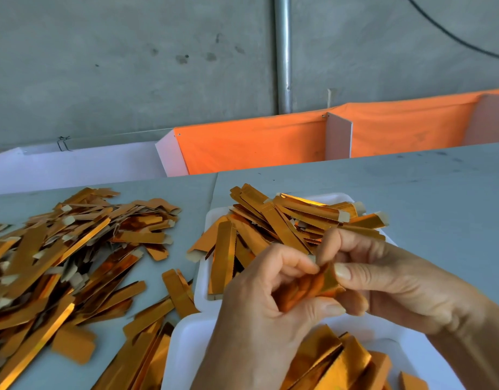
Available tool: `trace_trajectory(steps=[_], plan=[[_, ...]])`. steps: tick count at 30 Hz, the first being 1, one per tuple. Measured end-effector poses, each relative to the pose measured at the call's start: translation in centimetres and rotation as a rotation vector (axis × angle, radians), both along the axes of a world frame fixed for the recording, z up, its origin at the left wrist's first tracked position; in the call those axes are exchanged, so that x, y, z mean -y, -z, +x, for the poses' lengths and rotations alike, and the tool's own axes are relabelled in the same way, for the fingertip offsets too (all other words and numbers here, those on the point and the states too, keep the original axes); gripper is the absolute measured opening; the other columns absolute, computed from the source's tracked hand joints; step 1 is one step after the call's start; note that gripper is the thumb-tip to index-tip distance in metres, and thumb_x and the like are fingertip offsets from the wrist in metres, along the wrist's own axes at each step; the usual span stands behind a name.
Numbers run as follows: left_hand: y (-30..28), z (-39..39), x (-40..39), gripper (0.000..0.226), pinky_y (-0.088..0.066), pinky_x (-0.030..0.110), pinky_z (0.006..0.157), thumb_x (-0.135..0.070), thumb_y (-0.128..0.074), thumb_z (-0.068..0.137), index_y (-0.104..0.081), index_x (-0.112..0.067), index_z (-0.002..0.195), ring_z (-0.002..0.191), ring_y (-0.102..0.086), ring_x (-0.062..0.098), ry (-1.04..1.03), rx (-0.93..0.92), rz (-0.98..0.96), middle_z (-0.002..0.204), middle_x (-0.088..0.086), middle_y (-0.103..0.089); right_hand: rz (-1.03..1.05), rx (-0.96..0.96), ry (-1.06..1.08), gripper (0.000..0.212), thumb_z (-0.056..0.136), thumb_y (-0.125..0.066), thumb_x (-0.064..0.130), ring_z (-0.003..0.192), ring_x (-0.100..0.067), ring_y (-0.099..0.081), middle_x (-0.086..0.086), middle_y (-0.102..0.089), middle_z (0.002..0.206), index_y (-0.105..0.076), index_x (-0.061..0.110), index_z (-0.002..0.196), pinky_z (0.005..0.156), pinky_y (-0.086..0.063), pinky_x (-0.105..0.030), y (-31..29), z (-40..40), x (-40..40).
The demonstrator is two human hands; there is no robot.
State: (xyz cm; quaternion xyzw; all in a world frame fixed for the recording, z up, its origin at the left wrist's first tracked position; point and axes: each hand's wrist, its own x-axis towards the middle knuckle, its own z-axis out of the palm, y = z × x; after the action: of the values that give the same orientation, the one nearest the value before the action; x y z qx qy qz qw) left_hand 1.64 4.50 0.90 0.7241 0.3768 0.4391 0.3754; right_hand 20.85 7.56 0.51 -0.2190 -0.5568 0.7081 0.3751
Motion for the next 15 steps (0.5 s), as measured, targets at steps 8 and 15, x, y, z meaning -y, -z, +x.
trace_trajectory(steps=[8, 15], plan=[[0.3, -0.1, -0.3, 0.040, -0.043, 0.005, 0.065, -0.042, -0.077, 0.057, -0.053, -0.045, 0.089, 0.083, -0.064, -0.002, -0.029, -0.134, -0.079, 0.089, -0.017, -0.068, -0.111, 0.055, 0.016, 0.030, 0.070, -0.084, 0.025, 0.050, -0.016, -0.054, -0.006, -0.054, 0.063, -0.063, 0.006, 0.081, 0.053, -0.047, -0.022, 0.8, 0.0, -0.5], [1.4, 0.2, -0.6, 0.036, -0.047, 0.014, 0.079, -0.039, -0.077, 0.070, -0.049, -0.038, 0.091, 0.091, -0.057, -0.002, -0.046, -0.448, -0.119, 0.097, -0.015, -0.060, 0.063, 0.350, 0.570, 0.020, 0.079, -0.065, 0.036, 0.061, -0.017, -0.061, -0.004, -0.061, 0.067, -0.070, 0.016, 0.075, 0.059, -0.052, -0.023, 0.6, -0.3, -0.8]])
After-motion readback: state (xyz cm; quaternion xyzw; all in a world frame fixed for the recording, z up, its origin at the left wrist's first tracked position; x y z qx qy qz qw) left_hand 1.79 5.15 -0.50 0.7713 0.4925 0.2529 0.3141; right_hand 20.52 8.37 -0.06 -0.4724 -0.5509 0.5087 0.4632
